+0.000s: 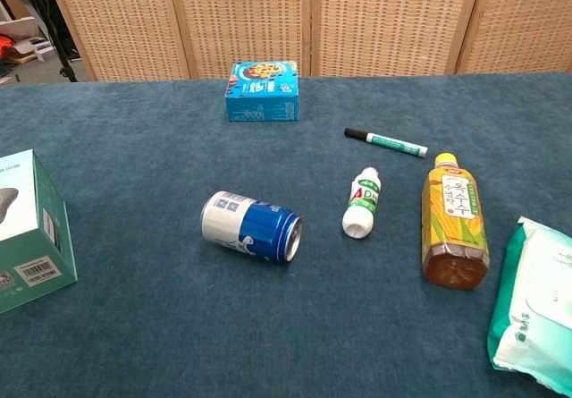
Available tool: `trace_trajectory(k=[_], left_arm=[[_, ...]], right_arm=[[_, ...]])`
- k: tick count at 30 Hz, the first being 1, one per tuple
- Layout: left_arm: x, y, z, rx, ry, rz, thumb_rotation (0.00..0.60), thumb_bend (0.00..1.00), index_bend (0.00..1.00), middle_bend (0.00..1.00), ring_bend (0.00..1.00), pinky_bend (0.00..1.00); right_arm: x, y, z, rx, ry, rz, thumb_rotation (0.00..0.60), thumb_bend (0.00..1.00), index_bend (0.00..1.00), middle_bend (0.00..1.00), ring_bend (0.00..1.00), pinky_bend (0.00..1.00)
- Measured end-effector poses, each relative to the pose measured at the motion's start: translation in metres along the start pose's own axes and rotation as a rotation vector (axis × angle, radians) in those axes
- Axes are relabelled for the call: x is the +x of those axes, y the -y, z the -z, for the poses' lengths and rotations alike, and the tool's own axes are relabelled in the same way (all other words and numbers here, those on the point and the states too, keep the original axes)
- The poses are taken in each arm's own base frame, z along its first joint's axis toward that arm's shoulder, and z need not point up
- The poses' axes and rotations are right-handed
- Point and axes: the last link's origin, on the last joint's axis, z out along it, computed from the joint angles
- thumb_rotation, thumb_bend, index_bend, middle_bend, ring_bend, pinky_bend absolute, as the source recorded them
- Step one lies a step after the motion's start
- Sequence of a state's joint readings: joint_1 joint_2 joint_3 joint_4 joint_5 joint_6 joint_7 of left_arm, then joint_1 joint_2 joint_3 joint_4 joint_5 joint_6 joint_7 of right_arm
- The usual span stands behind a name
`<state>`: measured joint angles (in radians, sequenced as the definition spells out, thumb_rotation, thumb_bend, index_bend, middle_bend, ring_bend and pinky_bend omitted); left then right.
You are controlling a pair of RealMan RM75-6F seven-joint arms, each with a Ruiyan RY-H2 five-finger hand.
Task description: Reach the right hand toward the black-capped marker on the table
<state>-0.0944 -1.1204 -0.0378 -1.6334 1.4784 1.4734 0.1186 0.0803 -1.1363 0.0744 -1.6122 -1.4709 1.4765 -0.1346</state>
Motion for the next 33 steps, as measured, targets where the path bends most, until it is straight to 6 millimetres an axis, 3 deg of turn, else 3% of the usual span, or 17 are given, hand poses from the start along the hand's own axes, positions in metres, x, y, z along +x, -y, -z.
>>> trace_trajectory(k=[14,17,19,20,21,23,25,26,28,33], left_arm=[[0.002,-0.002,0.002,-0.009,-0.013,-0.001,0.600,0.00,0.00,0.00,0.00,0.00],[0.000,-0.002,-0.001,-0.004,-0.006,-0.007,0.600,0.00,0.00,0.00,0.00,0.00],[-0.003,-0.003,-0.006,0.000,-0.010,-0.011,0.600,0.00,0.00,0.00,0.00,0.00],[-0.005,-0.004,-0.008,0.000,-0.013,-0.010,0.600,0.00,0.00,0.00,0.00,0.00],[-0.007,-0.006,-0.011,-0.002,-0.017,-0.009,0.600,0.00,0.00,0.00,0.00,0.00],[-0.011,-0.007,-0.014,-0.003,-0.022,-0.011,0.600,0.00,0.00,0.00,0.00,0.00],[-0.014,-0.006,-0.017,0.000,-0.025,-0.016,0.600,0.00,0.00,0.00,0.00,0.00],[-0.015,-0.006,-0.019,0.003,-0.025,-0.018,0.600,0.00,0.00,0.00,0.00,0.00],[-0.016,-0.005,-0.022,0.014,-0.021,-0.020,0.600,0.00,0.00,0.00,0.00,0.00],[-0.020,-0.001,-0.030,0.048,-0.011,-0.026,0.600,0.00,0.00,0.00,0.00,0.00]], right_arm=[[-0.001,0.002,-0.009,0.036,-0.013,0.007,0.600,0.00,0.00,0.01,0.00,0.00],[0.002,0.004,-0.026,0.051,-0.036,0.026,0.600,0.00,0.00,0.22,0.18,0.19],[0.006,0.009,-0.041,0.071,-0.059,0.049,0.600,0.03,0.00,0.42,0.42,0.45],[0.010,0.015,-0.055,0.094,-0.077,0.060,0.600,0.07,0.00,0.47,0.48,0.53],[0.012,0.020,-0.066,0.114,-0.084,0.066,0.600,0.17,0.00,0.55,0.57,0.63],[0.017,0.033,-0.092,0.157,-0.084,0.077,0.600,0.47,0.00,0.67,0.69,0.78],[0.018,0.045,-0.111,0.189,-0.065,0.082,0.600,0.85,0.00,0.75,0.79,0.91],[0.019,0.051,-0.120,0.203,-0.050,0.082,0.600,0.93,0.00,0.77,0.81,0.94],[0.018,0.064,-0.140,0.233,-0.003,0.078,0.600,1.00,0.00,0.78,0.85,0.99],[0.014,0.105,-0.186,0.303,0.140,0.094,0.600,1.00,0.00,0.78,0.89,1.00]])
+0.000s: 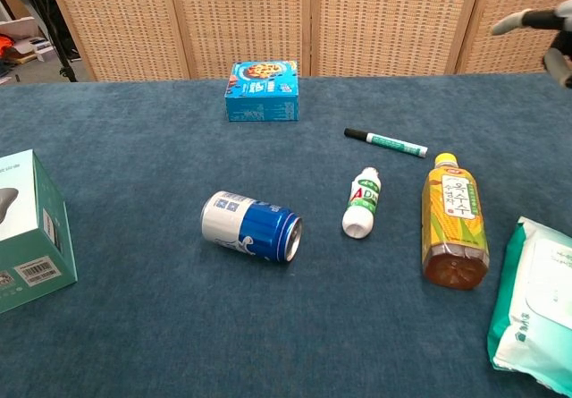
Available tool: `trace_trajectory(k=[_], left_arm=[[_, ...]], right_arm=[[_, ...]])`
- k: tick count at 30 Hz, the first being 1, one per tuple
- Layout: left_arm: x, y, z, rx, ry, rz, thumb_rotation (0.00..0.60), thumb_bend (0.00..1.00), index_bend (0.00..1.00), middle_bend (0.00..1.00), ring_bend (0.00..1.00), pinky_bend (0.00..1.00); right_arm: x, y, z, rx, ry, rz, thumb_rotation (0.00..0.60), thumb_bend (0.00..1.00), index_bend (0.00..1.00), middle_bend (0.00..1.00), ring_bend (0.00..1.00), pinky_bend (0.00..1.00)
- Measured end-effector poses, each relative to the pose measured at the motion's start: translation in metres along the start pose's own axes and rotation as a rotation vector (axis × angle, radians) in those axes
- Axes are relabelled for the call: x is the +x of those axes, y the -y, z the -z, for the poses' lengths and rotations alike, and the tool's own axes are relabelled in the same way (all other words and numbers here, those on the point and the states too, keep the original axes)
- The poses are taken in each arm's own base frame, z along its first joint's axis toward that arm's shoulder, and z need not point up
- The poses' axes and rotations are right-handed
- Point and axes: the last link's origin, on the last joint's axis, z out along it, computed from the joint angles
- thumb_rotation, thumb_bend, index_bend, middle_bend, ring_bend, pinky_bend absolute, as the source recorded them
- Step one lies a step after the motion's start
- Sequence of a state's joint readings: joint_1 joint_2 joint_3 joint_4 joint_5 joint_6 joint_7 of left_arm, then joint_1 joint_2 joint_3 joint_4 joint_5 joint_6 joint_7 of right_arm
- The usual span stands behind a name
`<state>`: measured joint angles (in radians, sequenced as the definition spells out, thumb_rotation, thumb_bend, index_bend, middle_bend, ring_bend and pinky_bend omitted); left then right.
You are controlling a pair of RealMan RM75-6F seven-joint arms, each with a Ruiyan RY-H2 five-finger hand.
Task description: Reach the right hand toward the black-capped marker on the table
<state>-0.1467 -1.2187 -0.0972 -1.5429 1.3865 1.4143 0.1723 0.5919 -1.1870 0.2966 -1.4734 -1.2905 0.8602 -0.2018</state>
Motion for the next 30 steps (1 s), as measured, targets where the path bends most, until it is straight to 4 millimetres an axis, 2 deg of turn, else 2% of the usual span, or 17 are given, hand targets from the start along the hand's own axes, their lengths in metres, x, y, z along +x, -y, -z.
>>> trace_trajectory(k=[5,8,12,17,20,30], left_arm=[[-0.005,0.004,-0.008,0.037,0.018,-0.005,0.600,0.00,0.00,0.00,0.00,0.00],[-0.007,0.006,-0.012,0.049,0.029,-0.006,0.600,0.00,0.00,0.00,0.00,0.00],[-0.007,0.009,-0.013,0.057,0.032,-0.004,0.600,0.00,0.00,0.00,0.00,0.00],[-0.007,0.009,-0.013,0.058,0.035,-0.001,0.600,0.00,0.00,0.00,0.00,0.00],[-0.008,0.009,-0.013,0.058,0.045,0.007,0.600,0.00,0.00,0.00,0.00,0.00],[-0.007,0.010,-0.012,0.058,0.049,0.014,0.600,0.00,0.00,0.00,0.00,0.00]], right_arm=[[0.003,0.040,-0.052,0.073,0.093,0.067,0.600,1.00,0.00,0.78,0.90,1.00],[-0.002,0.060,-0.076,0.093,0.127,0.123,0.600,1.00,0.00,0.78,0.90,1.00],[-0.014,0.078,-0.098,0.092,0.161,0.178,0.600,1.00,0.04,0.78,0.91,1.00],[-0.030,0.090,-0.109,0.087,0.211,0.225,0.600,1.00,0.10,0.78,0.91,1.00],[-0.038,0.093,-0.109,0.079,0.231,0.241,0.600,1.00,0.13,0.78,0.91,1.00],[-0.052,0.091,-0.108,0.041,0.284,0.288,0.600,1.00,0.18,0.78,0.91,1.00]])
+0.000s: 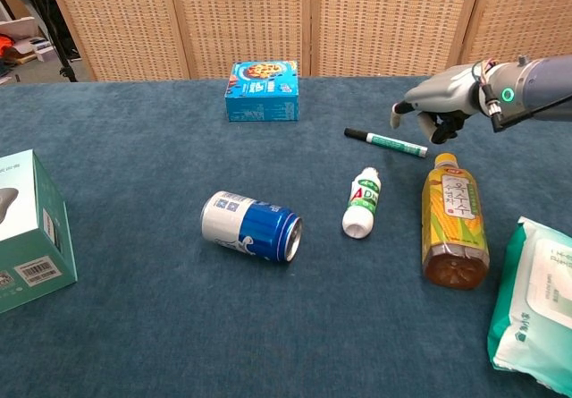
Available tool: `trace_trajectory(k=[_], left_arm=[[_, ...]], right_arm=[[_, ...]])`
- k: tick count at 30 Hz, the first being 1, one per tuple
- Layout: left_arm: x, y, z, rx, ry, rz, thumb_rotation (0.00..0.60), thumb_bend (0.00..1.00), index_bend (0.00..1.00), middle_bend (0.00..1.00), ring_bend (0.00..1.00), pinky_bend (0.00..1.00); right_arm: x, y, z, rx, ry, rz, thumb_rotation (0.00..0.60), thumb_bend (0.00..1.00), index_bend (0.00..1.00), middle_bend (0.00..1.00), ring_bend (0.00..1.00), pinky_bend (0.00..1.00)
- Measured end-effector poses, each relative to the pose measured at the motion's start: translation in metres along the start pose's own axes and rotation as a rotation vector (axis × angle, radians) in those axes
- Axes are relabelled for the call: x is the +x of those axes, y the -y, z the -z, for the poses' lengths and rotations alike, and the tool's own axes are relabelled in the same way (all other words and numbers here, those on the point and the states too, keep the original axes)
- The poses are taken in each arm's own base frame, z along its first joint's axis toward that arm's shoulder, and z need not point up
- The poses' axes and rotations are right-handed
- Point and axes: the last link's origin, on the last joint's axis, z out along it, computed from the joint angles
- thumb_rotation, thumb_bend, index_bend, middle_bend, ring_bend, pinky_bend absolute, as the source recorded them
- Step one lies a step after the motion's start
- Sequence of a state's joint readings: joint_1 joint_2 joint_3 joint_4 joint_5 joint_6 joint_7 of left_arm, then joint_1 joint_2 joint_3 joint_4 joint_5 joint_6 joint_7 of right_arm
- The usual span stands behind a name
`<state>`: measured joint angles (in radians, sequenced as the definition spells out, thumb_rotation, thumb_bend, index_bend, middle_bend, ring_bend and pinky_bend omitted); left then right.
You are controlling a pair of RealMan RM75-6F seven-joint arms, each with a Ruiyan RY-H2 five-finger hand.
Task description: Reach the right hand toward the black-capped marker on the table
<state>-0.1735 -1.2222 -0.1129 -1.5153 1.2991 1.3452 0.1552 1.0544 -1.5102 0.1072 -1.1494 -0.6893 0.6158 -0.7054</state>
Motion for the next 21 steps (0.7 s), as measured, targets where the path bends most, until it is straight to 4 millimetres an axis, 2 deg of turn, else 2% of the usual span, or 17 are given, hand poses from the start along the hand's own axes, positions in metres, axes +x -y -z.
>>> trace_trajectory(k=[11,21], left_arm=[[0.002,0.002,0.000,0.007,-0.003,0.004,0.600,0.00,0.00,0.00,0.00,0.00],[0.001,0.003,-0.001,0.012,-0.001,0.005,0.600,0.00,0.00,0.00,0.00,0.00]], right_arm=[[-0.001,-0.001,-0.005,-0.031,0.023,0.026,0.600,1.00,0.19,0.78,0.91,1.00],[-0.004,0.011,-0.008,-0.017,0.040,0.035,0.600,1.00,0.20,0.77,0.91,1.00]])
